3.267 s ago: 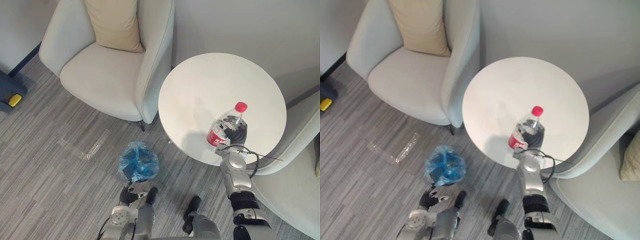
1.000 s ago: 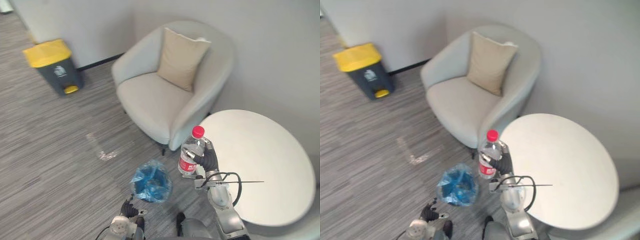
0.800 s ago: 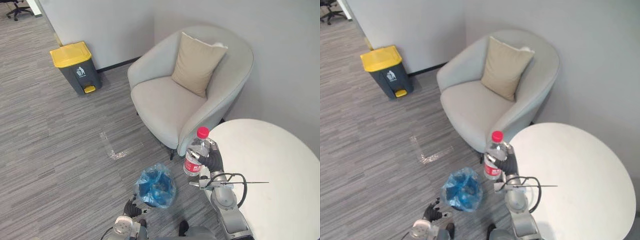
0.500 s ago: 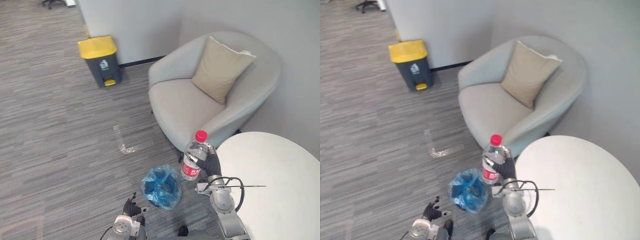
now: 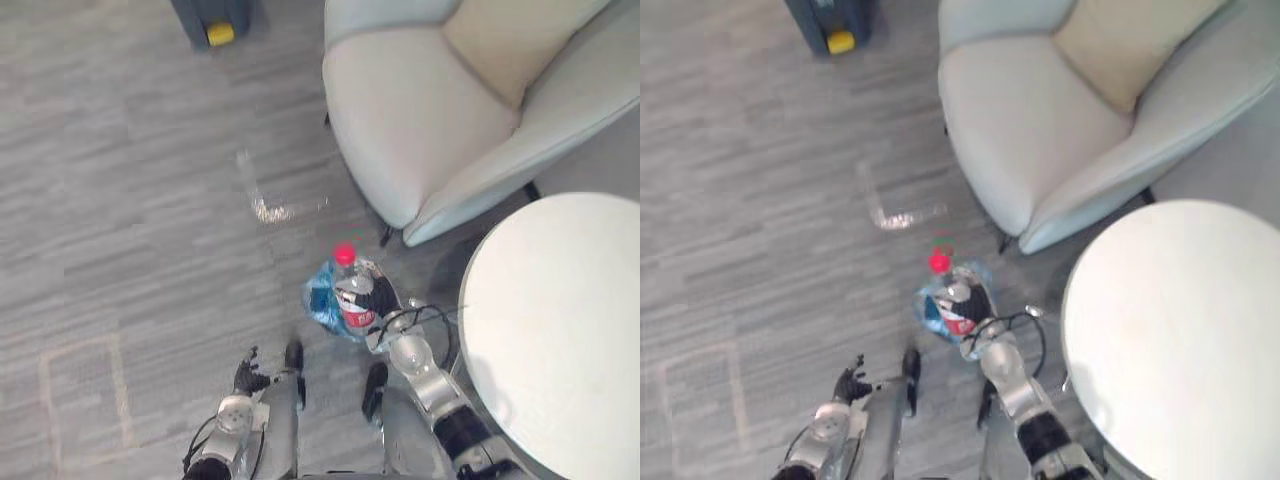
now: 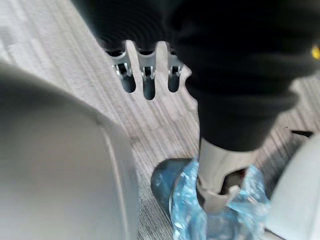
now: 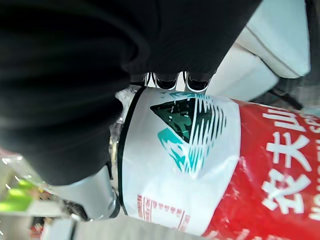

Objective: Gather rubbish on tea table into small bin, then transfer packed bag to large trash can.

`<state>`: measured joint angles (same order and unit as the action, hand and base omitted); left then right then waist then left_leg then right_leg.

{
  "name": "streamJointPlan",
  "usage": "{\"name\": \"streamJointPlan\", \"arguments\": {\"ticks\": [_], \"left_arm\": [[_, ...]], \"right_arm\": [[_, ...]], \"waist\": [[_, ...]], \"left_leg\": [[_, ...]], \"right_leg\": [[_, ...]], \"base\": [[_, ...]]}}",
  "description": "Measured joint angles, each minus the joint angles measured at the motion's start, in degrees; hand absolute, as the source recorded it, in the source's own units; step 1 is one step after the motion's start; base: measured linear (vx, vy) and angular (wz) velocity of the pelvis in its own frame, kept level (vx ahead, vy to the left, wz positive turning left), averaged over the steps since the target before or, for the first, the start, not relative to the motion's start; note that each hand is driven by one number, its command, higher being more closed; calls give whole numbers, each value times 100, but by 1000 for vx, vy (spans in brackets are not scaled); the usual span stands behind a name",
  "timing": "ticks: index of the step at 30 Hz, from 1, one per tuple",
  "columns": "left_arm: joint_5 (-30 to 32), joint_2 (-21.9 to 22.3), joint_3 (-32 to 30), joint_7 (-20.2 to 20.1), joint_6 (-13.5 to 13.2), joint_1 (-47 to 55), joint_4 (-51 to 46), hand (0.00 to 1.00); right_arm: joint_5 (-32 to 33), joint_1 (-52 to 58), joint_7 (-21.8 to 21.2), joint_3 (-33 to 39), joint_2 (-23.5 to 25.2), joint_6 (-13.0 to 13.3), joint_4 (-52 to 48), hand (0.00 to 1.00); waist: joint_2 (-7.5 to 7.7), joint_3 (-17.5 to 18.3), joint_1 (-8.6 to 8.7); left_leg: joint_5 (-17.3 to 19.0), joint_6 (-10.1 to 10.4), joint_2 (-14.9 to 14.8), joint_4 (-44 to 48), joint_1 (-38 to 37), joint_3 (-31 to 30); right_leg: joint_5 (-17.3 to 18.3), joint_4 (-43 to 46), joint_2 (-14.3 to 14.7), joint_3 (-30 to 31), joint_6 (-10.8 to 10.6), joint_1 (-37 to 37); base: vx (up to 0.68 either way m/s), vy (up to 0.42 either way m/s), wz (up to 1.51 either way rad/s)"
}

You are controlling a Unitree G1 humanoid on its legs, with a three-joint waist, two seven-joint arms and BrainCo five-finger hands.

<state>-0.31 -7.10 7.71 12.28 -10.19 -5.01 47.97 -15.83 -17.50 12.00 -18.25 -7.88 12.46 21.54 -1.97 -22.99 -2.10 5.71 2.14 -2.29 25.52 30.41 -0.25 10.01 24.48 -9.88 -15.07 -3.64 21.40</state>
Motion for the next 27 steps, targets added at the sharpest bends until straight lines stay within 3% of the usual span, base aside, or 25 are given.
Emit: {"name": "streamJointPlan", "arguments": {"ticks": [6,9,15,20,27], "left_arm": [[-47,184,-240,158,-77,-402,-438,0],[-103,296,-423,228,-94,-706,-573,0],[-211,512,-623,289,-169,-1109,-890,0],[-208,554,-509,376,-206,-1054,-1659,0],[-208,500,-326,373,-276,-1105,-2415,0]], "right_arm": [[-7,-755,268,125,-12,-108,51,100],[-2,-1082,389,237,-2,-128,130,100],[2,-2034,595,474,-134,-293,528,100],[11,-2488,729,696,-301,-390,880,100],[23,-2730,835,925,-641,-434,1163,100]], "waist": [[-6,-174,-108],[-12,-214,-104],[-5,-233,-163],[-14,-242,-197],[-13,-241,-380]], "left_leg": [[-32,-46,-5,384,986,208],[13,-52,-219,427,1422,581],[-200,-241,-290,697,2446,732],[-366,-217,-200,629,2765,604],[-653,-110,-70,121,2975,519]], "right_leg": [[89,689,-176,141,22,1165],[90,860,-271,109,24,1616],[108,1250,-341,182,38,2701],[134,1349,-414,84,77,3010],[168,1425,-520,-8,137,3382]], "base": [[-72,27,-3],[-80,2,12],[-31,2,1],[17,5,17],[6,-15,17]]}}
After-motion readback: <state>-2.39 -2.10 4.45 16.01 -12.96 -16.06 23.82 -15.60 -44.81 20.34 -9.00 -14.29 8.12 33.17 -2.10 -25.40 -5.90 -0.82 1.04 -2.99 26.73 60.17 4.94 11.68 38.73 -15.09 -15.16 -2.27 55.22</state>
